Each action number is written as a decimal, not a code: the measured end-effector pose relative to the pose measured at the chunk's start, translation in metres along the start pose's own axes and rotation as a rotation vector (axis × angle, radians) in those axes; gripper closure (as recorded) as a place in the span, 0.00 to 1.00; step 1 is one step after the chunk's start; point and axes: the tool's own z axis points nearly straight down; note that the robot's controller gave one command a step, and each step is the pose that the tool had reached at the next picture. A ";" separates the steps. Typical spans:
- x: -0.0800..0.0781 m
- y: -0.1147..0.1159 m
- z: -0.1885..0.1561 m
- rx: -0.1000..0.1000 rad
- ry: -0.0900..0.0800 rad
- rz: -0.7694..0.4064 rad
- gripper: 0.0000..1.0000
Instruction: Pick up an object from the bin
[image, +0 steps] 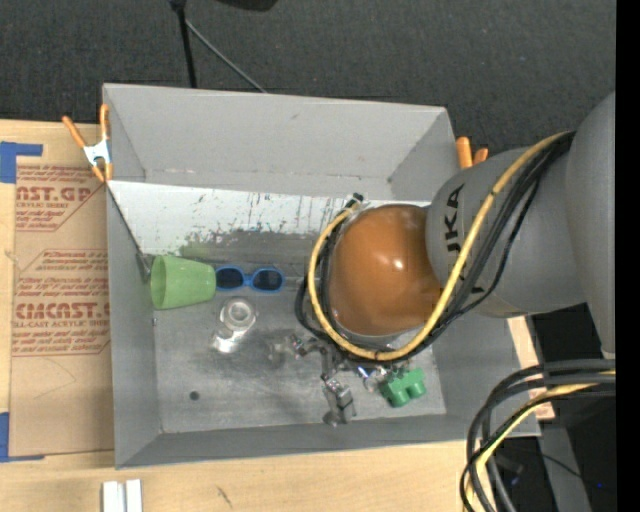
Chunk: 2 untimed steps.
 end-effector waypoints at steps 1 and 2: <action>-0.076 -0.028 -0.072 0.000 -0.012 0.254 0.00; -0.109 -0.004 -0.008 -0.003 -0.003 -0.003 0.00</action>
Offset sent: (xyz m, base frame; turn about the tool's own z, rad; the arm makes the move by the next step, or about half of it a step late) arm 0.0765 0.0183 0.0704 0.2542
